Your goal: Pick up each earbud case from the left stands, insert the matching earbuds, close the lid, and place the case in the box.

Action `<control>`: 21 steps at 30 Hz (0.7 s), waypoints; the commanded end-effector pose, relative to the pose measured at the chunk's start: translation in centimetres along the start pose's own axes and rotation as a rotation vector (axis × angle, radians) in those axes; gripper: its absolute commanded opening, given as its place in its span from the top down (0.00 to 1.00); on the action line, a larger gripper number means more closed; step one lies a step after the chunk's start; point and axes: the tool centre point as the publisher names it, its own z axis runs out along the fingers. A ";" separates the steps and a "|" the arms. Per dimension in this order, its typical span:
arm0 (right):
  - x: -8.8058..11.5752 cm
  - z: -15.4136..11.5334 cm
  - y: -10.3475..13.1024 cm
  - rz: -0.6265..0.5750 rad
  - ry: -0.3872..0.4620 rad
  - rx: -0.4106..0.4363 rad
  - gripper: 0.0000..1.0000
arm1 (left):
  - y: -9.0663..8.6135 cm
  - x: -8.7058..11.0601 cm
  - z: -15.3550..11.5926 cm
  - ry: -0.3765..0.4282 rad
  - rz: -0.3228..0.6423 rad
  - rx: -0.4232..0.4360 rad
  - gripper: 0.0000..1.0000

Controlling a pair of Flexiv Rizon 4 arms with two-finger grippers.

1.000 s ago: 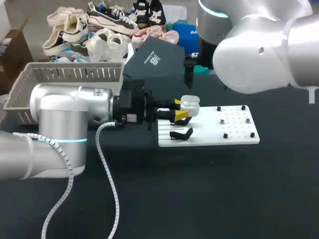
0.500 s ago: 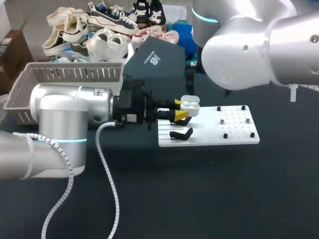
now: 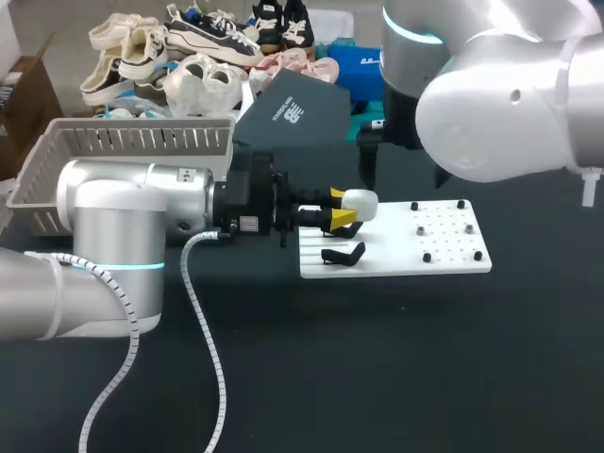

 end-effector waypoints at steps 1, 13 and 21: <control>1.1 -1.2 -0.8 0.005 -0.112 -0.025 0.00 | 0.0 0.1 0.1 -0.001 0.001 -0.002 1.00; 3.1 -2.8 -1.9 -0.106 -0.251 -0.109 0.00 | 2.1 -3.0 -10.4 -0.035 -0.041 -0.288 1.00; 3.1 -2.8 -1.9 -0.106 -0.251 -0.109 0.00 | 2.3 -3.7 -18.2 0.040 -0.080 -0.502 1.00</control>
